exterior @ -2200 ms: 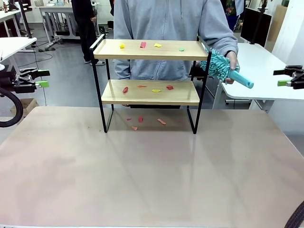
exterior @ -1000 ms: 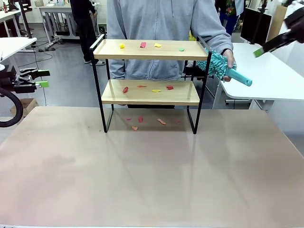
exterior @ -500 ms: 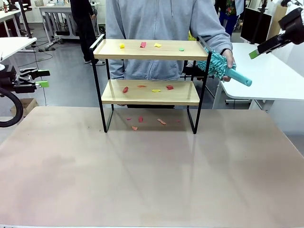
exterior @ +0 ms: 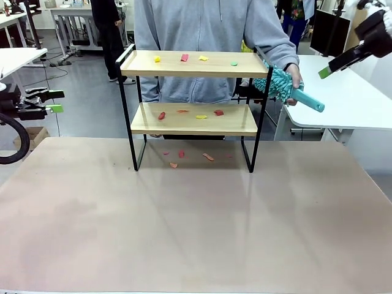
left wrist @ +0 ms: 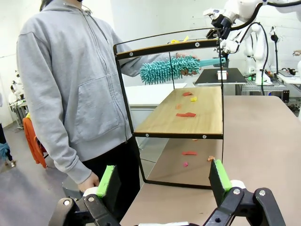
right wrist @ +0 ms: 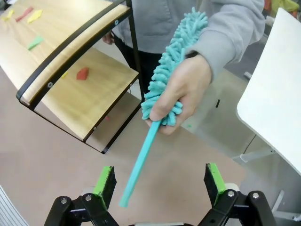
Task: Clean the shelf.
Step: Pick up the Duster handed by the human.
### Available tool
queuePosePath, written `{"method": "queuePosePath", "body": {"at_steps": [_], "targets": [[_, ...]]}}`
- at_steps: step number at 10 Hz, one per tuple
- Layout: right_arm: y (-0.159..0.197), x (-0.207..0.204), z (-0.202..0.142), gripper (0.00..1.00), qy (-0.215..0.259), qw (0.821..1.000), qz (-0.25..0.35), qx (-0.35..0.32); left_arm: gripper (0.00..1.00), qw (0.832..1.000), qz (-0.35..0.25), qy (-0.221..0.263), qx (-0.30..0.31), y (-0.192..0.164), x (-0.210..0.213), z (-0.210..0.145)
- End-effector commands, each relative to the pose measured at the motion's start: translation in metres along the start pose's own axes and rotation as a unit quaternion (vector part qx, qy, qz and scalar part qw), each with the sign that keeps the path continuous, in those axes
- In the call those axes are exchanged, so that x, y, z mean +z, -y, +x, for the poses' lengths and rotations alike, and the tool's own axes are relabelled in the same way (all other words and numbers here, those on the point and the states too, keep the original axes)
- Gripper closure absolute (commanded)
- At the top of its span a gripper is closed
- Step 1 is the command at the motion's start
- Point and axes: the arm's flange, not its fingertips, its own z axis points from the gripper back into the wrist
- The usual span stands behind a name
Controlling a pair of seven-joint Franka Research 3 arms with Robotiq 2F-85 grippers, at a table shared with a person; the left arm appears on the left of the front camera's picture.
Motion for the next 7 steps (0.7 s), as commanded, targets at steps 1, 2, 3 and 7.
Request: {"method": "queuePosePath", "body": {"at_steps": [1,2,3,7], "targets": [[-0.021,-0.013,0.006,0.00,-0.032,0.999,-0.028,-0.026,0.00,1.000,-0.001,-0.003,-0.002,0.001,0.000,0.002],[-0.030,-0.020,0.006,0.00,-0.046,0.998,-0.038,-0.029,0.00,1.000,-0.001,-0.003,-0.002,0.001,0.000,0.002],[-0.038,-0.026,0.006,0.00,-0.062,0.997,-0.039,-0.031,0.00,1.000,-0.001,-0.003,-0.002,0.001,0.000,0.002],[-0.050,-0.056,-0.002,0.00,-0.095,0.993,-0.057,-0.031,0.00,1.000,-0.001,-0.003,-0.002,0.001,0.000,0.002]]}}
